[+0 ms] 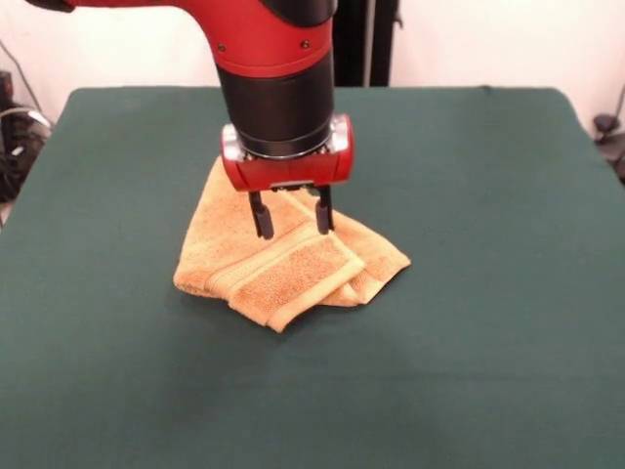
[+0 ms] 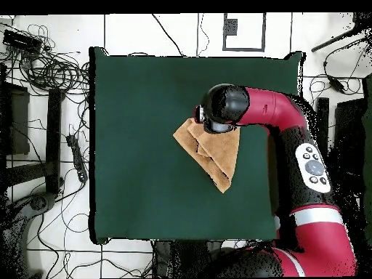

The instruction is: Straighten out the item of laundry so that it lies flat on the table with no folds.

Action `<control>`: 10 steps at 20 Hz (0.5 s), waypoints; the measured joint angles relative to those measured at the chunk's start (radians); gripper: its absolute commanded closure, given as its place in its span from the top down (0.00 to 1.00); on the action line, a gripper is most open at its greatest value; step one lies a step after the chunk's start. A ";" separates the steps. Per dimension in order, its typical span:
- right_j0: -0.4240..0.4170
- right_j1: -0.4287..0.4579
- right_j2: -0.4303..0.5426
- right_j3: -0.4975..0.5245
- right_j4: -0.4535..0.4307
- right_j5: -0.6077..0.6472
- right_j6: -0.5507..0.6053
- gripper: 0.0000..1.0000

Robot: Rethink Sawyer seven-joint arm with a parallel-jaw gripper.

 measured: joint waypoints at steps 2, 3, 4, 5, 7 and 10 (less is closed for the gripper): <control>0.002 0.004 0.000 0.003 -0.001 -0.019 0.000 1.00; 0.004 0.009 0.000 0.003 -0.003 -0.039 0.000 1.00; 0.005 0.011 0.000 0.003 -0.003 -0.048 0.000 1.00; 0.006 0.013 -0.001 0.003 -0.004 -0.053 0.000 1.00; 0.010 0.018 -0.001 0.000 -0.004 -0.061 0.000 1.00; 0.026 0.042 -0.005 -0.022 -0.005 -0.062 0.000 1.00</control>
